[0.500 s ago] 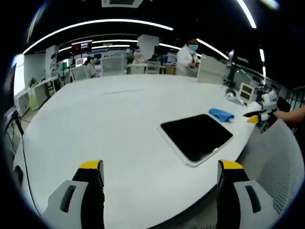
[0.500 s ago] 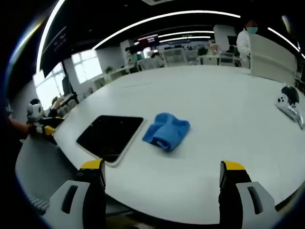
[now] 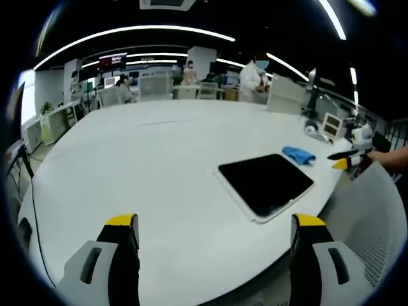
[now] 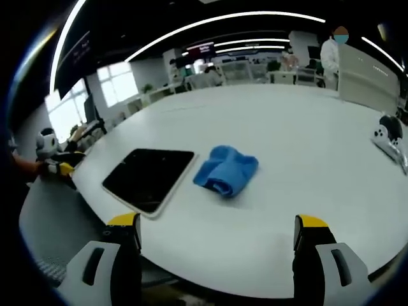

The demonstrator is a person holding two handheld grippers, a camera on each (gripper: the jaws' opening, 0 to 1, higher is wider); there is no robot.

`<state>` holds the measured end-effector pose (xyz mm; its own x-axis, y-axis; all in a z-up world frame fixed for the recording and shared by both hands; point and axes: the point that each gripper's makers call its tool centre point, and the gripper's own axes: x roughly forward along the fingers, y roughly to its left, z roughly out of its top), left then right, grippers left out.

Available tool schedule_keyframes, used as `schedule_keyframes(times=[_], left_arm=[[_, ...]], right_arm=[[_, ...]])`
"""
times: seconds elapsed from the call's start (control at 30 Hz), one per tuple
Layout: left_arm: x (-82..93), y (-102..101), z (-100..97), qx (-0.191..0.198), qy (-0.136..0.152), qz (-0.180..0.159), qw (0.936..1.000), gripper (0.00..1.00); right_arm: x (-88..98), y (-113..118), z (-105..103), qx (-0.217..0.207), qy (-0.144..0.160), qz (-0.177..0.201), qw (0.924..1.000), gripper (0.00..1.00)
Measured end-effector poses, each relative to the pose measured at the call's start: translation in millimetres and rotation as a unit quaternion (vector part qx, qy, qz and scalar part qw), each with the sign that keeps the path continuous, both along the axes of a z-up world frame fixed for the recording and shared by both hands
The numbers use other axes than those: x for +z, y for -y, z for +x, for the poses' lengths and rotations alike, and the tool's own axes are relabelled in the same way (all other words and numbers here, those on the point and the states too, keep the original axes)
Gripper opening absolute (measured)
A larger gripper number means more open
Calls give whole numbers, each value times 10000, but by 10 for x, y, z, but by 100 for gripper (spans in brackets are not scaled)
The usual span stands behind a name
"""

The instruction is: Wipe the mirror surface with the cleaning cloth until all visible marks leave the cleaned area.

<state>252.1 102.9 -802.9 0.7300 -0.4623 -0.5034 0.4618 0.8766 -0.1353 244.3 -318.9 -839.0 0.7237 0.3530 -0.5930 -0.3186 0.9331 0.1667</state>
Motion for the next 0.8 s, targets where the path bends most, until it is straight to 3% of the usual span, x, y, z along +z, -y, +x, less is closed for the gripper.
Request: schedule_keyframes(times=[0.23, 0.4, 0.5, 0.57, 0.67, 0.7, 0.73, 0.8], left_arm=[[-11, 33, -15, -52, -47, 7, 10000, 99], [-89, 43, -75, -75, -311, 92, 9994, 99], [-74, 11, -93, -78, -295, 273, 9992, 99], [-76, 6, -76, -70, -307, 307, 9990, 99], [-144, 55, -82, -290, -331, 344, 9984, 99], [-116, 65, -76, -320, -266, 319, 9986, 99], [-33, 37, -23, -308, 64, 416, 9986, 99], [21, -30, -4, -117, 195, 475, 9986, 99]], right_arm=[[101, 38, -30, -167, 14, 89, 9998, 100], [253, -71, -205, -12, -150, -85, 9999, 100], [333, -44, -294, -271, -355, 17, 9990, 100], [439, -50, -244, -273, -148, -48, 9995, 100], [410, -85, -173, -102, -108, -100, 9998, 100], [397, -84, -157, -60, -80, -130, 9999, 100], [370, -77, -154, -28, -99, -148, 9998, 100], [315, -52, -153, -27, -186, -63, 9998, 100]])
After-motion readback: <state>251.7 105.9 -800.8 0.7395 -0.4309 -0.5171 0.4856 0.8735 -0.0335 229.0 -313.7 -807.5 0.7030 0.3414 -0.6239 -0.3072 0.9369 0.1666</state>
